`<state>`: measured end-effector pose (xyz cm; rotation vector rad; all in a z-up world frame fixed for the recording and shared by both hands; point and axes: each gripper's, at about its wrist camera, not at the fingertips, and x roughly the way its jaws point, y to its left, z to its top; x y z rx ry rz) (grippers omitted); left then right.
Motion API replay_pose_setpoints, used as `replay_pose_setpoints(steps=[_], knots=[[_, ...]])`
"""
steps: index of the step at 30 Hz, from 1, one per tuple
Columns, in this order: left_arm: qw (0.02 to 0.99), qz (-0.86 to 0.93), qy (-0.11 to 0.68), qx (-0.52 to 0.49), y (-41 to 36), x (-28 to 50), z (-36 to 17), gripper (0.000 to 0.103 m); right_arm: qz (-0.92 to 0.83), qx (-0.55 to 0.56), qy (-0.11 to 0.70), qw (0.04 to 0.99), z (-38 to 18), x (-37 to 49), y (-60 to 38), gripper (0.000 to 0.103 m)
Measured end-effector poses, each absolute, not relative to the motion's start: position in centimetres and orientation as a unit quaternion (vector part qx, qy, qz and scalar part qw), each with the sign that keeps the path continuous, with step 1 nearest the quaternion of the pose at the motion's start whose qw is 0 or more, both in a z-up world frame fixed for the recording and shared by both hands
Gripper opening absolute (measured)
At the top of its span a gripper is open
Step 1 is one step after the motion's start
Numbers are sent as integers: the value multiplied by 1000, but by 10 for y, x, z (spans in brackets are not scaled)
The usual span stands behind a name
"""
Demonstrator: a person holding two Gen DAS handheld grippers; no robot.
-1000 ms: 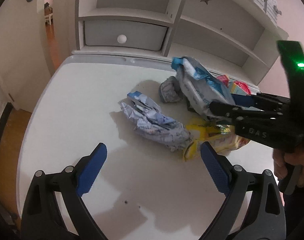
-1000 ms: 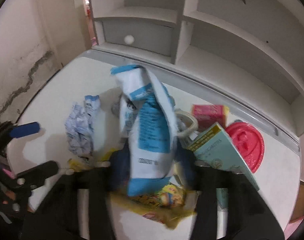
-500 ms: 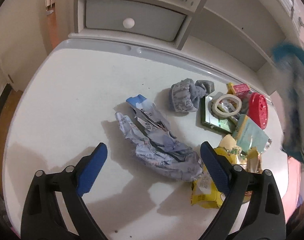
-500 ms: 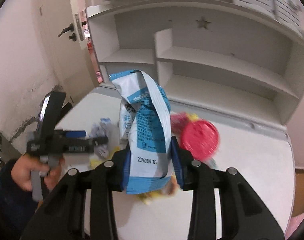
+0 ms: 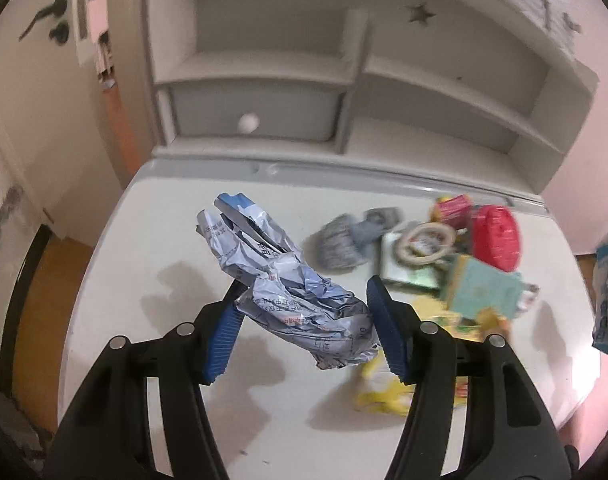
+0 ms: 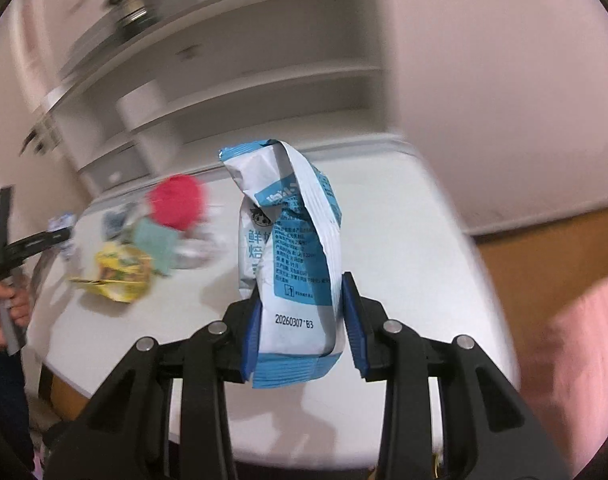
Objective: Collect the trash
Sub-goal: 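Carry both wrappers over the bin and open both tools to drop them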
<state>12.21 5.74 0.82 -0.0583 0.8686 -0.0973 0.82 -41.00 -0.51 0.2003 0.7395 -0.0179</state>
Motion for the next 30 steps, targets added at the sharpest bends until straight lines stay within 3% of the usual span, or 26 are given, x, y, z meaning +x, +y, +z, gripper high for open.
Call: replay_pose_setpoints(steps=[6, 15, 23, 30], knots=[[914, -137, 382, 22, -38, 98, 39, 60, -135, 159, 358, 910, -32, -64, -510, 36], [861, -358, 347, 104, -255, 22, 42, 60, -261, 217, 366, 867, -75, -161, -612, 36], [730, -537, 393, 155, -419, -71, -26, 60, -329, 296, 414, 795, -151, -227, -678, 36], [676, -555, 428, 227, -489, -109, -108, 60, -353, 332, 458, 745, -199, -256, -711, 36]])
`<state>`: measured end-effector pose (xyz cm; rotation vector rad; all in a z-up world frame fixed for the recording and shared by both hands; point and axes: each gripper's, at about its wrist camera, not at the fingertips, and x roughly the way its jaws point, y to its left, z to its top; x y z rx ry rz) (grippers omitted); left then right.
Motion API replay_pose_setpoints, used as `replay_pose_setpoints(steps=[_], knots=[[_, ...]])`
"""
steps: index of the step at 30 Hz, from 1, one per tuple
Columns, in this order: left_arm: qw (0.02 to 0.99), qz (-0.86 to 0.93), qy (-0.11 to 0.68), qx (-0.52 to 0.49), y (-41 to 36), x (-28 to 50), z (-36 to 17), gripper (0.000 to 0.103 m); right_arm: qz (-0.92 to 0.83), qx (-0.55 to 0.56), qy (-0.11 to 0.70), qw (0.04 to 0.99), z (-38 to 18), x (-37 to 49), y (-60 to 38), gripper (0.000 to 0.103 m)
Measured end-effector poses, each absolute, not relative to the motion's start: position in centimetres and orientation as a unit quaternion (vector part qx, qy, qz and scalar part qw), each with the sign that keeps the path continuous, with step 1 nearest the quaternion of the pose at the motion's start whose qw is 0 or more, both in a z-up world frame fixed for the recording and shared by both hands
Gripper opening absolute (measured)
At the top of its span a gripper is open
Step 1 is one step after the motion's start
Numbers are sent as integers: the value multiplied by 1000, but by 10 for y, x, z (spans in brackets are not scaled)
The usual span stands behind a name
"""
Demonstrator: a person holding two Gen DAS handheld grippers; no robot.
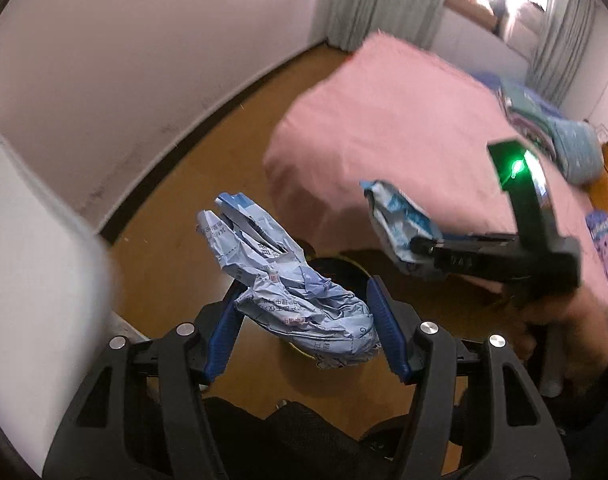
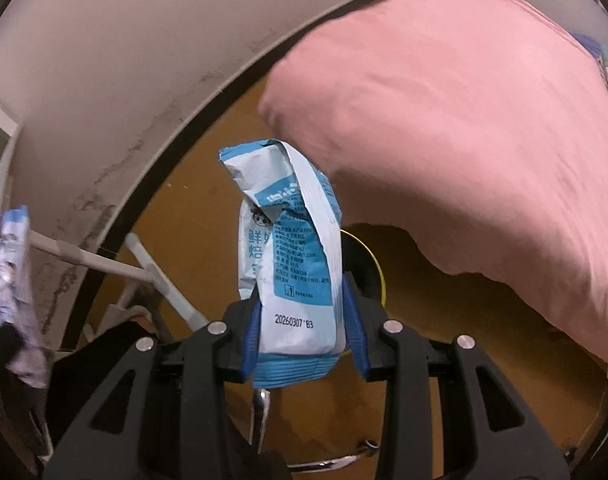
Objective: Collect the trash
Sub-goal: 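Carry both wrappers over the bin and open both tools to drop them, then grasp the grey cloth with the left tool while the right tool grasps the yellow snack box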
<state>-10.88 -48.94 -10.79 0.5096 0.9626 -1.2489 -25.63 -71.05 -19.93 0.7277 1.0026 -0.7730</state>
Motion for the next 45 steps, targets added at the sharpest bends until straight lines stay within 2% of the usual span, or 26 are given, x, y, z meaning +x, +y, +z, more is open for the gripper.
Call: replay_pose_setpoints(steps=[9, 17, 19, 21, 32, 34, 41, 45], knots=[[657, -545, 457, 252, -539, -113, -157, 60, -347, 340, 482, 729, -209, -254, -708, 36], [654, -540, 467, 250, -545, -119, -160, 60, -342, 354, 485, 723, -212, -252, -712, 37], [654, -540, 467, 252, -545, -120, -160, 60, -340, 359, 484, 722, -212, -253, -714, 39], [652, -540, 469, 252, -547, -122, -162, 60, -340, 362, 483, 721, -214, -253, -715, 51], [635, -558, 470, 253, -562, -136, -169, 61, -379, 372, 434, 728, -198, -268, -722, 60], [630, -565, 469, 252, -568, -141, -169, 65, -395, 373, 419, 728, -193, -275, -725, 64], [642, -574, 435, 262, -576, -157, -156, 79, -420, 383, 376, 732, -181, -290, -733, 65], [658, -569, 415, 268, -562, -156, -137, 90, -402, 379, 373, 745, -178, -285, -728, 69]])
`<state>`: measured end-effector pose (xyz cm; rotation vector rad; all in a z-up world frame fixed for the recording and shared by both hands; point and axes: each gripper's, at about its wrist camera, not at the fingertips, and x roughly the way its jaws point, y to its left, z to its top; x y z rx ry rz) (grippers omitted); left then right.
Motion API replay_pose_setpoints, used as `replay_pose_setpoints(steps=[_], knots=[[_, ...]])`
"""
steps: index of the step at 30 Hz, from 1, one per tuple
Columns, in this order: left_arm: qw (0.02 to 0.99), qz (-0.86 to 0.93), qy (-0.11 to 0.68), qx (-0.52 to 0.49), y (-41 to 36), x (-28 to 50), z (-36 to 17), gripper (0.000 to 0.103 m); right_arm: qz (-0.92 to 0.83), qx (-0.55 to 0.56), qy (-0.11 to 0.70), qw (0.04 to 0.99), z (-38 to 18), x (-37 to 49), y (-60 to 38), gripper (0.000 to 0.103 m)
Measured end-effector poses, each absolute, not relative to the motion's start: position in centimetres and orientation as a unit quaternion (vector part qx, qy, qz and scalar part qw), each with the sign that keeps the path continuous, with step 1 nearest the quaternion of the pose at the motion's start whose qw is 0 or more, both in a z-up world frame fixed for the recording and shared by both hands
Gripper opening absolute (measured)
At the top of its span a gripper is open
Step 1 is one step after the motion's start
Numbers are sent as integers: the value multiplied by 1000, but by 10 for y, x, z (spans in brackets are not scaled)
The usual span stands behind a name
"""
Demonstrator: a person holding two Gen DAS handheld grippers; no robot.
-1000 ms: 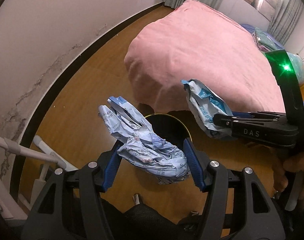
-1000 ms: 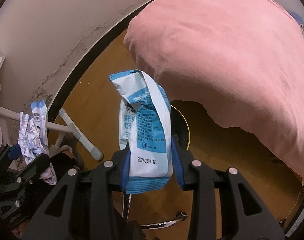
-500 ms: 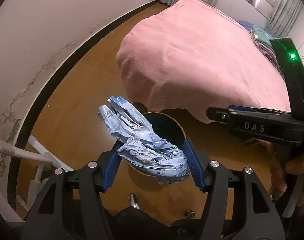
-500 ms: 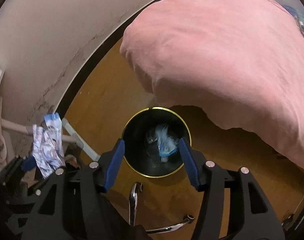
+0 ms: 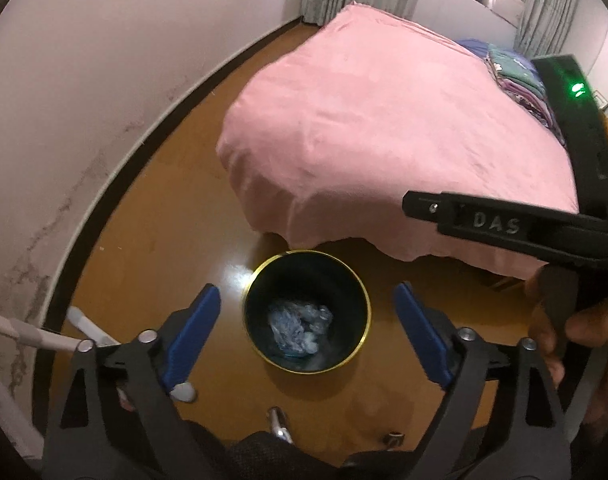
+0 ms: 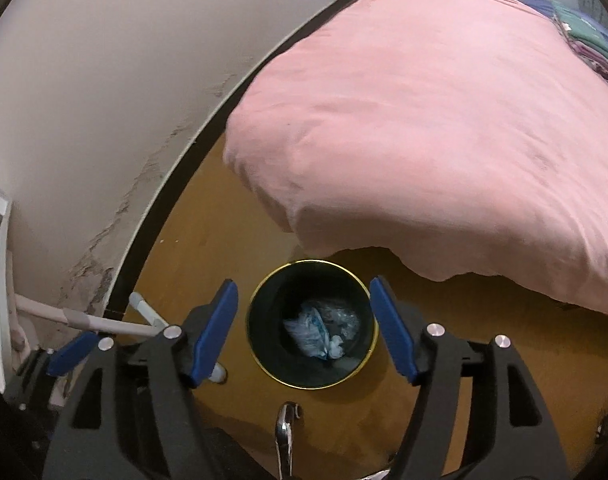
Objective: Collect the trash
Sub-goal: 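Grasp the grey cloth with the left tool while the right tool grasps the yellow snack box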
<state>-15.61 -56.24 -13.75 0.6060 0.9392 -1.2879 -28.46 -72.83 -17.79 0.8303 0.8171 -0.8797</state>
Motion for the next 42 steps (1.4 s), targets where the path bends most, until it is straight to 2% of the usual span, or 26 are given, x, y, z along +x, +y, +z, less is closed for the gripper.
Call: replay_pose_setpoints(steps=[3, 8, 11, 15, 22, 27, 34, 37, 40, 42], knots=[[674, -554, 419, 252, -540, -143, -115, 92, -387, 362, 381, 757, -170, -274, -716, 75], [699, -523, 435, 222, -472, -105, -61, 92, -336, 318, 391, 796, -134, -241, -678, 75], [736, -506, 408, 189, -414, -83, -18, 95, -294, 272, 372, 837, -93, -212, -636, 81], [791, -450, 380, 164, -330, -47, 18, 96, -205, 205, 371, 882, -52, -148, -561, 82], [865, -270, 414, 91, -141, 31, 12, 96, -24, 102, 392, 914, -21, -22, -418, 82], [885, -173, 430, 35, -5, 46, 0, 96, 110, 14, 412, 905, -17, 46, -301, 82], [884, -119, 452, -17, 81, 50, -21, 96, 237, -111, 417, 870, -30, 86, -165, 82], [886, -116, 449, -14, 88, 53, -19, 96, 253, -160, 422, 855, -39, 96, -136, 75], [891, -111, 439, 3, 94, 57, -14, 96, 263, -199, 431, 840, -50, 103, -122, 60], [894, -105, 435, 15, 95, 71, -15, 96, 272, -216, 432, 832, -57, 105, -118, 33]])
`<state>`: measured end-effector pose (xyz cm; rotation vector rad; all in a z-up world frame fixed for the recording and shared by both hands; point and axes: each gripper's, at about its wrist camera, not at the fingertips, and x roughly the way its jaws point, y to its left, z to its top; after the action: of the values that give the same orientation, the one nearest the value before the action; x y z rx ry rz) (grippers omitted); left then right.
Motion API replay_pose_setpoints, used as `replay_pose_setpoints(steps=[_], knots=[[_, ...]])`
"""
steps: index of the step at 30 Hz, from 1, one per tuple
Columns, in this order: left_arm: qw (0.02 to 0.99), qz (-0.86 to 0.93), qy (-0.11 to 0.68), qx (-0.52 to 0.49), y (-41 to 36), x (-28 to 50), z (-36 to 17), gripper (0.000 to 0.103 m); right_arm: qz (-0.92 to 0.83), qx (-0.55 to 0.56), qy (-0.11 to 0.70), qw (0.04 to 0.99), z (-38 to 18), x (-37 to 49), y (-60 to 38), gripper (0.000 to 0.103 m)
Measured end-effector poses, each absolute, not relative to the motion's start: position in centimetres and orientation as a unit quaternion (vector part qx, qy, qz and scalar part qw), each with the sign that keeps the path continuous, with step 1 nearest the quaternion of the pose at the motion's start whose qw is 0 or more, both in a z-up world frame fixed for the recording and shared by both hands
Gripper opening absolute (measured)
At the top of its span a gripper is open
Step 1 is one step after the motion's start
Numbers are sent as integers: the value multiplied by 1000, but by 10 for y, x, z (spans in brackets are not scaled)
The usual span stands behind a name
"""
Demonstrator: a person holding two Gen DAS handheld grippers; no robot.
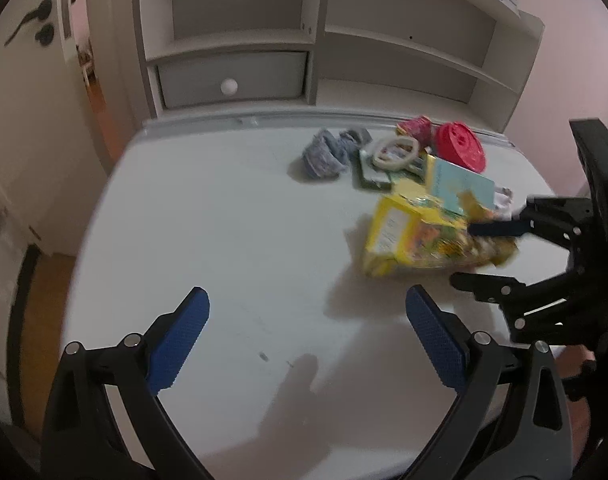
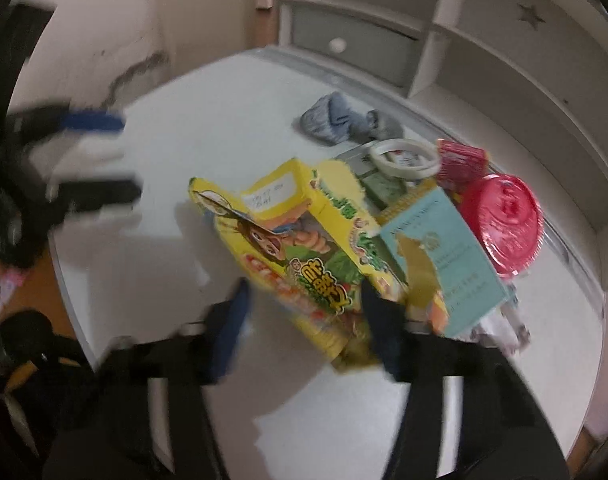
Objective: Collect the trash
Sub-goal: 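Grasp the grey cloth with the left tool while the right tool grasps the yellow snack box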
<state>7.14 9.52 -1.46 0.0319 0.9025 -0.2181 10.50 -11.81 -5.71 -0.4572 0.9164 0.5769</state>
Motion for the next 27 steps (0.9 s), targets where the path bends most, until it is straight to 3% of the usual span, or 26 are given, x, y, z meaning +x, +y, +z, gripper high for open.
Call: replay_pose_setpoints(steps=[2, 4, 16, 20, 23, 24, 25, 27], knots=[[896, -93, 434, 24, 100, 84, -14, 96, 282, -228, 425, 829, -58, 102, -117, 15], [897, -84, 434, 25, 104, 95, -12, 96, 305, -210, 412, 832, -52, 96, -124, 8], [888, -121, 440, 46, 50, 196, -28, 95, 280, -81, 369, 883, 4, 59, -213, 7], [883, -107, 454, 54, 40, 219, -42, 89, 231, -48, 377, 896, 1, 43, -267, 7], [878, -115, 462, 42, 37, 227, -46, 69, 190, -21, 378, 906, -5, 30, -306, 7], [877, -117, 465, 39, 36, 229, -47, 55, 173, -8, 378, 909, -6, 23, -323, 7], [874, -123, 469, 36, 34, 231, -49, 35, 161, -1, 377, 912, -7, 19, -333, 7], [871, -120, 474, 32, 32, 232, -51, 18, 124, 23, 372, 919, -8, 7, -364, 7]])
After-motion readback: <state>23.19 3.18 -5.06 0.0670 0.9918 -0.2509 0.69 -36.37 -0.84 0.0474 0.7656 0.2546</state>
